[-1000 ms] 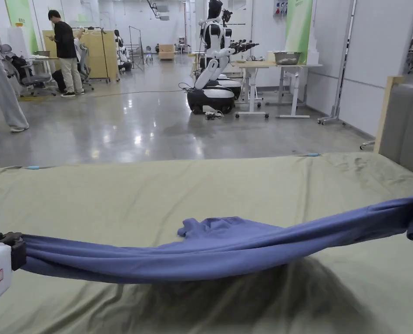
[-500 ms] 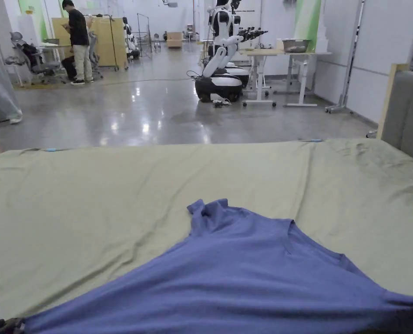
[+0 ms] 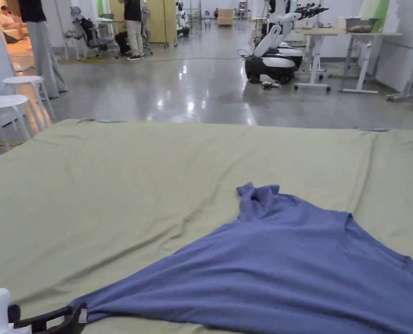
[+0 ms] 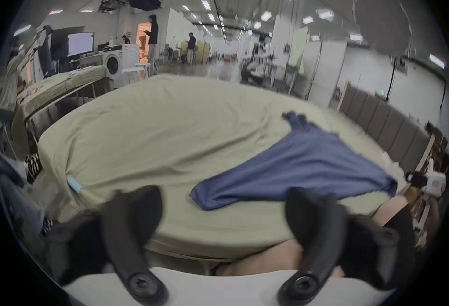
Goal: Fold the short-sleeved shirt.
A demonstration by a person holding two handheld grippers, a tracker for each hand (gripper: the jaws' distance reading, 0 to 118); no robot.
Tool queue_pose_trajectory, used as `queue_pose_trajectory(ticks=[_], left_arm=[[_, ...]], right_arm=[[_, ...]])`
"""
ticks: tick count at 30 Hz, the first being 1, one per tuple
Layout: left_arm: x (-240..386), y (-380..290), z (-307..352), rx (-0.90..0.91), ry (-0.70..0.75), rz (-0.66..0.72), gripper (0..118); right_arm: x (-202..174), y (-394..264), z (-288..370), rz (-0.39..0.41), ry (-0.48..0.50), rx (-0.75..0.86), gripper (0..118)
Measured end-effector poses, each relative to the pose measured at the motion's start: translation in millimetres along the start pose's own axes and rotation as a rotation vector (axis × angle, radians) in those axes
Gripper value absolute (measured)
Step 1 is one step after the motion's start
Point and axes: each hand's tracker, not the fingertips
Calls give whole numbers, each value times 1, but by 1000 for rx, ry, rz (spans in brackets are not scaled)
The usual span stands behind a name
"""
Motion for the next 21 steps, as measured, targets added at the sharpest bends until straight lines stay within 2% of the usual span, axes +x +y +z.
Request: queue_pose_trajectory(ticks=[1,2,3,4,6,9,11,14,15,16,17,18,21], left_arm=[[2,1,9,9,13,18,49],[7,-1,20,26,49,27,4],[9,-4,25,37,96,41,1],[8,-8,27,46,114,53,1],[4,-15,21,12,50,56,0],[-8,-21,-6,-54,119,66,0],[-18,-17,-26,-54,87,146,0],[-26,-4,-62,-84,74,215,1],[-26,-2,-76,-109,84,212,16],[-25,-1,-88,-150,106,200,44],[-25,-3,-101,-173,118,189,94],[-24,-9,-112,-208,125,180,111],[-20,-19,-134,-211,122,185,111]], right_arm=[[-15,8,2,39,-14,5,8],[-33,15,2,72,-29,9,8],[-50,18,3,85,-24,42,8],[-63,23,3,82,40,70,8],[-91,34,3,71,206,109,8],[-137,48,1,137,284,158,8],[-162,55,-4,189,345,174,8],[-188,57,-16,199,411,151,8],[-195,58,-20,198,424,137,8],[-201,57,-23,202,438,126,8],[-206,56,-26,207,443,122,8],[-209,55,-27,212,451,118,8],[-216,52,-34,213,469,95,8]])
